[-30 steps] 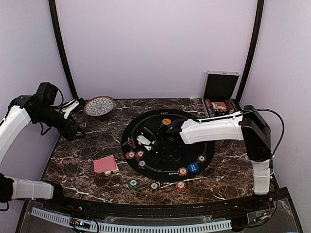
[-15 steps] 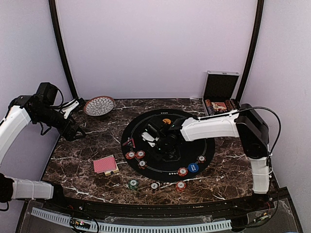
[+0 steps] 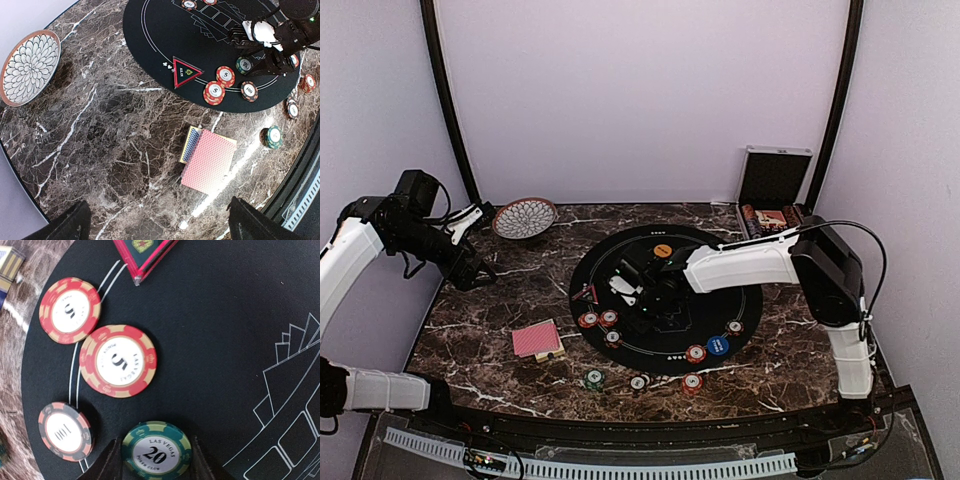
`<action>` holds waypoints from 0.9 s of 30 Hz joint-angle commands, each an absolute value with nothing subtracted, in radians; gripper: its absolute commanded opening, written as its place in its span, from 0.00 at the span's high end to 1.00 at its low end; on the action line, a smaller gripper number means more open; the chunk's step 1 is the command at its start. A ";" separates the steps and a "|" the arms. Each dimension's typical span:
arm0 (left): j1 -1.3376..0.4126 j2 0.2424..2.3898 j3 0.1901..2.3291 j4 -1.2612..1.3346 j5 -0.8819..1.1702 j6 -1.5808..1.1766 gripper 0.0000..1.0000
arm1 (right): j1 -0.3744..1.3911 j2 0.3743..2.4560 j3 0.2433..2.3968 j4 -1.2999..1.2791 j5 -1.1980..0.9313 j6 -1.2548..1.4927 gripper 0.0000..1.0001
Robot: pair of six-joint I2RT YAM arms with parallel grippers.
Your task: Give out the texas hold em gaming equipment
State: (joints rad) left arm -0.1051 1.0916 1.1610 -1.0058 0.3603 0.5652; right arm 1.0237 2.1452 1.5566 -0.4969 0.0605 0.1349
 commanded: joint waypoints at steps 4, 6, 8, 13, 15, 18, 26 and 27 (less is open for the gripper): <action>-0.107 1.083 1.155 -1.034 0.380 0.570 0.01 | 1.016 2.111 1.583 -0.497 0.065 0.145 0.45; -0.107 1.083 1.154 -1.034 0.380 0.569 0.01 | 1.017 2.098 1.589 -0.504 0.067 0.143 0.44; -0.107 1.083 1.154 -1.034 0.380 0.570 0.01 | 1.021 2.079 1.588 -0.508 0.068 0.143 0.45; -0.107 1.081 1.155 -1.037 0.378 0.568 0.01 | 1.064 2.027 1.578 -0.517 0.084 0.134 0.47; -0.107 1.081 1.156 -1.038 0.379 0.568 0.01 | 1.095 2.010 1.572 -0.527 0.087 0.132 0.45; -0.108 1.081 1.158 -1.037 0.382 0.568 0.01 | 1.152 1.986 1.551 -0.519 0.079 0.139 0.39; -0.107 1.083 1.156 -1.038 0.388 0.571 0.01 | 1.268 2.033 1.562 -0.518 0.005 0.136 0.28; -0.108 1.083 1.154 -1.040 0.386 0.572 0.01 | 1.274 2.045 1.573 -0.521 -0.024 0.129 0.28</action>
